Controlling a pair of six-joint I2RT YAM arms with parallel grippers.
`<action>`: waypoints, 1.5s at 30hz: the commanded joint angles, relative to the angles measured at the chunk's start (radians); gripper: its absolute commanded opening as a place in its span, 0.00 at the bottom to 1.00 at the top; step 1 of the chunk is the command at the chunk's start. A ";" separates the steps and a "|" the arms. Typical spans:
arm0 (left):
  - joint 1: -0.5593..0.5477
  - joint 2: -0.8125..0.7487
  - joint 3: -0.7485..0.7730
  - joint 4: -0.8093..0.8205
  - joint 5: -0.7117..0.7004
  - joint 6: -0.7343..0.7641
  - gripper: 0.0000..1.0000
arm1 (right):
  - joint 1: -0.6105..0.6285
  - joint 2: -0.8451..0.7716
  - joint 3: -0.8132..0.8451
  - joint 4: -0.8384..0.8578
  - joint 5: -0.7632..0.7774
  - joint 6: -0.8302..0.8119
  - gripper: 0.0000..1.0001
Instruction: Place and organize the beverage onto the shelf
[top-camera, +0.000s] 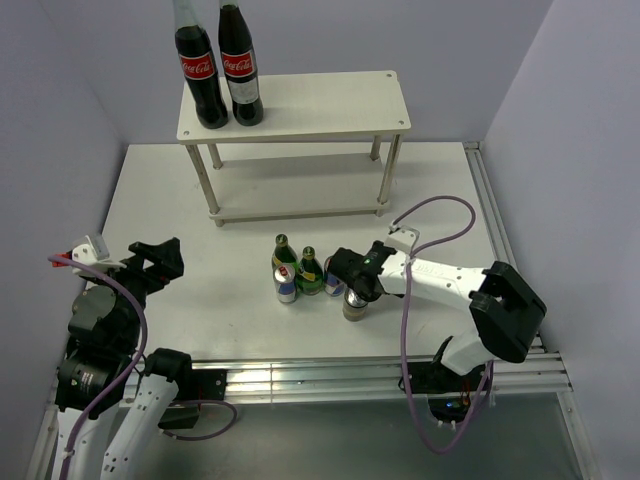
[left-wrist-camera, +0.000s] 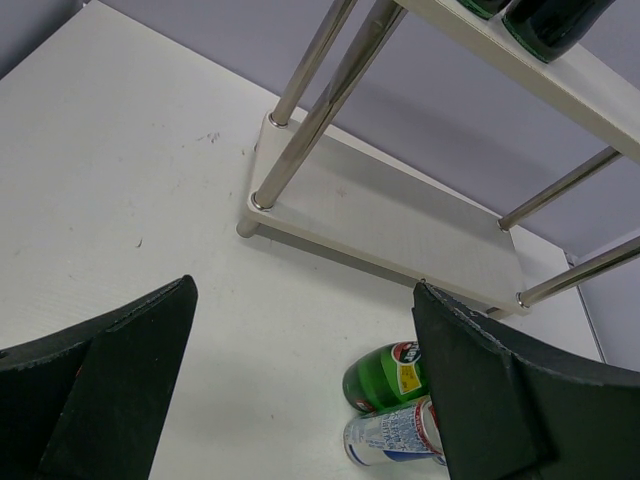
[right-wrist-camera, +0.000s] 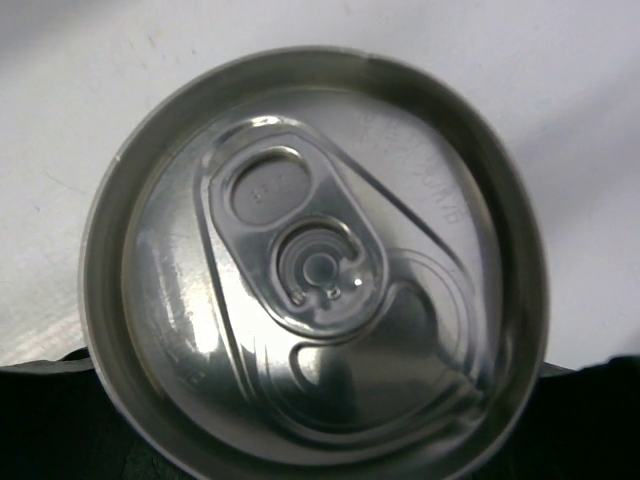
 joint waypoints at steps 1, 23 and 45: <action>-0.001 -0.014 -0.003 0.023 -0.012 0.027 0.96 | 0.006 -0.004 0.075 -0.115 0.175 0.079 0.00; 0.013 -0.023 -0.006 0.028 -0.003 0.032 0.96 | 0.006 -0.257 0.213 0.309 0.175 -0.604 0.00; 0.016 -0.035 -0.012 0.039 0.031 0.046 0.96 | -0.012 -0.092 0.731 0.628 -0.107 -1.178 0.00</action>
